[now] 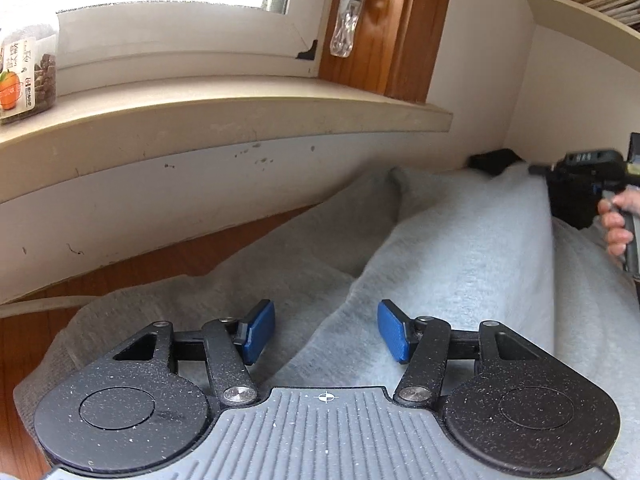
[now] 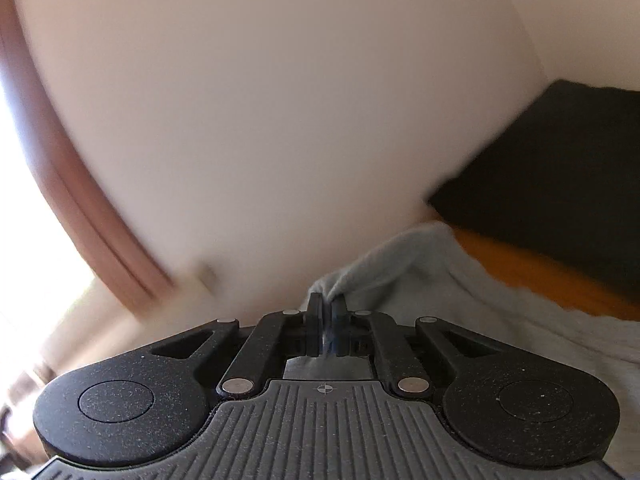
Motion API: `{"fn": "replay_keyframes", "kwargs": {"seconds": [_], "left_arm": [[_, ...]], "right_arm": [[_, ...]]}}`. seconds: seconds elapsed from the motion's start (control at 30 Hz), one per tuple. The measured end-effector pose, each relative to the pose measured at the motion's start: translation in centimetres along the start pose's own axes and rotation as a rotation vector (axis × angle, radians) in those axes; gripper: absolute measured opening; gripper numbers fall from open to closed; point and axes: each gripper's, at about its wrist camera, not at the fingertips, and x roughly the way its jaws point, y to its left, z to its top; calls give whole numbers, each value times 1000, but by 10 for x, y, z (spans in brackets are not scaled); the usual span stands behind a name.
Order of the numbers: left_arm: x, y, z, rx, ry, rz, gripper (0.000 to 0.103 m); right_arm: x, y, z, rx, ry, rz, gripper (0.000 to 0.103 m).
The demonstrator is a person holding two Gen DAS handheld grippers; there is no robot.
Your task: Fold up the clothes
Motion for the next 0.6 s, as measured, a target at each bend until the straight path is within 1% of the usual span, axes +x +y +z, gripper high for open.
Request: {"fn": "replay_keyframes", "kwargs": {"seconds": [0.03,0.07,0.1,0.13,0.2,0.23,0.27,0.33,0.4,0.43,0.47,0.5,0.57,0.6], "left_arm": [[0,0,0,3,1,4,64],[0,-1,0,5,1,9,65],[1,-1,0,6,3,12,66],[1,-1,0,6,5,14,66],[3,-1,0,6,9,18,67],[3,-1,0,6,10,19,67],[3,-1,0,6,10,19,68],[3,-1,0,8,10,22,69],[3,-1,0,11,9,26,69],[3,-1,0,12,8,29,69],[3,-1,0,16,7,32,69],[2,-1,0,17,2,39,69],[0,0,0,11,-11,53,69],[-1,0,0,7,-17,57,69]], "right_arm": [[2,-4,0,15,25,-14,14],[0,-8,1,21,8,-34,25],[-1,-10,4,23,-1,-44,34],[1,-15,8,39,11,-41,36],[14,-25,14,95,72,-26,38],[20,-30,16,119,100,-4,38],[28,-32,17,125,138,9,41],[38,-30,16,105,176,-5,41],[46,-27,18,92,187,33,41],[49,-23,20,74,172,47,36],[51,-19,23,54,154,59,10],[47,-14,26,23,87,61,5],[34,-10,31,34,-102,74,5],[28,-9,33,41,-199,81,7]]}}
